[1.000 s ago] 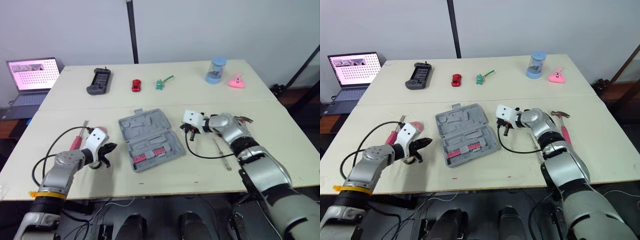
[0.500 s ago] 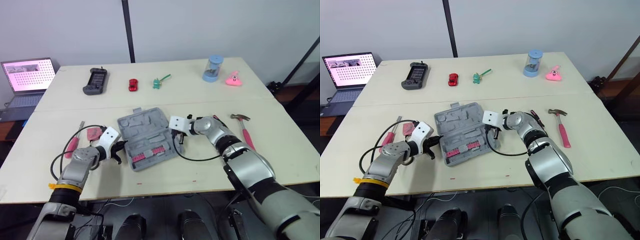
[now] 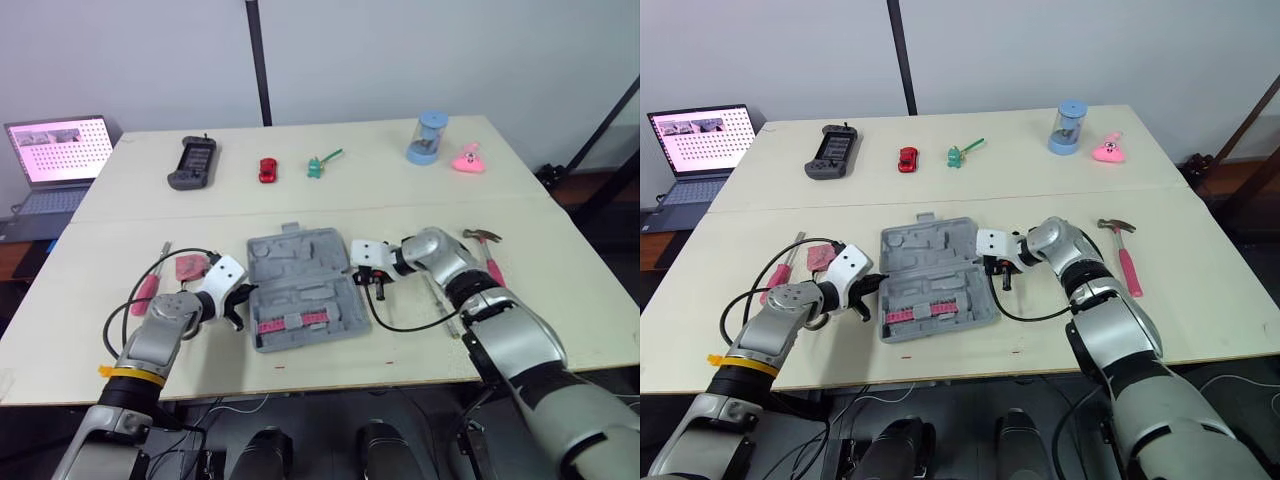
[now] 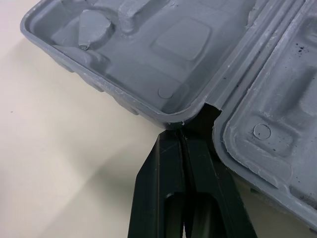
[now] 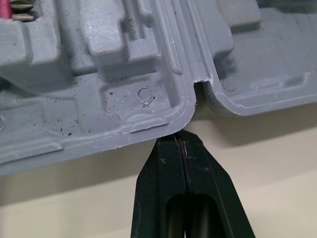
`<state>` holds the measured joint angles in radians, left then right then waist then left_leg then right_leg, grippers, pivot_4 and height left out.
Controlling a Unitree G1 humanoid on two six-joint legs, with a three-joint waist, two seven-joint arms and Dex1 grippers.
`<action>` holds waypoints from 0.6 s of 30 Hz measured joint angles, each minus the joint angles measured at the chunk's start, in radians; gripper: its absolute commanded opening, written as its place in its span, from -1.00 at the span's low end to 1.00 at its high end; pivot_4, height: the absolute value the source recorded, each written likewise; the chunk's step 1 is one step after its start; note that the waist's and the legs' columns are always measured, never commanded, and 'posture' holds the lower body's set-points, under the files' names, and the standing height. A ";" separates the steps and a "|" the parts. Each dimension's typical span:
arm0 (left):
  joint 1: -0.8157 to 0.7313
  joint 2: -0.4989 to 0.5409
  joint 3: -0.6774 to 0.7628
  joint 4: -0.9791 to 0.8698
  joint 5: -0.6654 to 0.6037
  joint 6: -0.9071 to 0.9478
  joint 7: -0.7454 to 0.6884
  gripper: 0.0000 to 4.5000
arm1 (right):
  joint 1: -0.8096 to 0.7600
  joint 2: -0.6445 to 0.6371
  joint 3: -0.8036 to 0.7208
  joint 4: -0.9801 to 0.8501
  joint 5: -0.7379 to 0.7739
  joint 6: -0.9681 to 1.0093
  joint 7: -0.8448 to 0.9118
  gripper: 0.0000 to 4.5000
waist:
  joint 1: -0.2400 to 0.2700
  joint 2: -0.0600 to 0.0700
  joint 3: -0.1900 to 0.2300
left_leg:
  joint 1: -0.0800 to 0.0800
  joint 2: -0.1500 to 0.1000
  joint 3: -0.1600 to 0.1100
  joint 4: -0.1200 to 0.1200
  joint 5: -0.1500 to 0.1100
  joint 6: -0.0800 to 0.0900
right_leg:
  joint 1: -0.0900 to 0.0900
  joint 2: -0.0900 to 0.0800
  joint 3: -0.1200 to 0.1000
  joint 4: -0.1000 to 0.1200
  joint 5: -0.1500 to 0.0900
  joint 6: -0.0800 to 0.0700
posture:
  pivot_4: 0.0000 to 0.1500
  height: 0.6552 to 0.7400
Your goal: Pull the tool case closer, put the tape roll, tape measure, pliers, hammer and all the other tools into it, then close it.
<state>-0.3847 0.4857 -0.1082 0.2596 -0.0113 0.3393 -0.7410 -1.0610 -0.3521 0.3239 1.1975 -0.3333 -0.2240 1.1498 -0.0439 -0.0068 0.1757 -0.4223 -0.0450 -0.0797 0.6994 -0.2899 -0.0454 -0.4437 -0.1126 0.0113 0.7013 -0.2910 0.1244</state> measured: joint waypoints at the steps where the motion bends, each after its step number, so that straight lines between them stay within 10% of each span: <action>1: 0.000 -0.003 -0.008 -0.004 0.001 0.000 -0.009 -0.98 | 0.002 -0.004 -0.012 -0.004 0.009 0.028 0.006 -1.00 | 0.001 0.000 0.000 | 0.000 0.000 0.000 0.000 0.000 0.000 | 0.000 0.000 0.000 0.000 0.000 0.000 | 1.00 -0.53; 18: -0.016 0.043 -0.055 -0.004 0.016 -0.040 -0.062 -0.98 | 0.037 -0.011 -0.054 -0.009 0.051 0.000 -0.104 -1.00 | -0.001 0.000 0.000 | 0.000 0.000 0.000 0.000 0.000 0.000 | 0.000 -0.001 -0.001 0.000 0.000 0.000 | 1.00 -0.53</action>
<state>-0.4002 0.5287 -0.1636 0.2553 0.0050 0.2994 -0.8033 -1.0242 -0.3631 0.2698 1.1888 -0.2821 -0.2236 1.0462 -0.0452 -0.0069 0.1756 -0.4223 -0.0454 -0.0801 0.6996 -0.2898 -0.0454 -0.4436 -0.1131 0.0108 0.7013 -0.2910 0.1244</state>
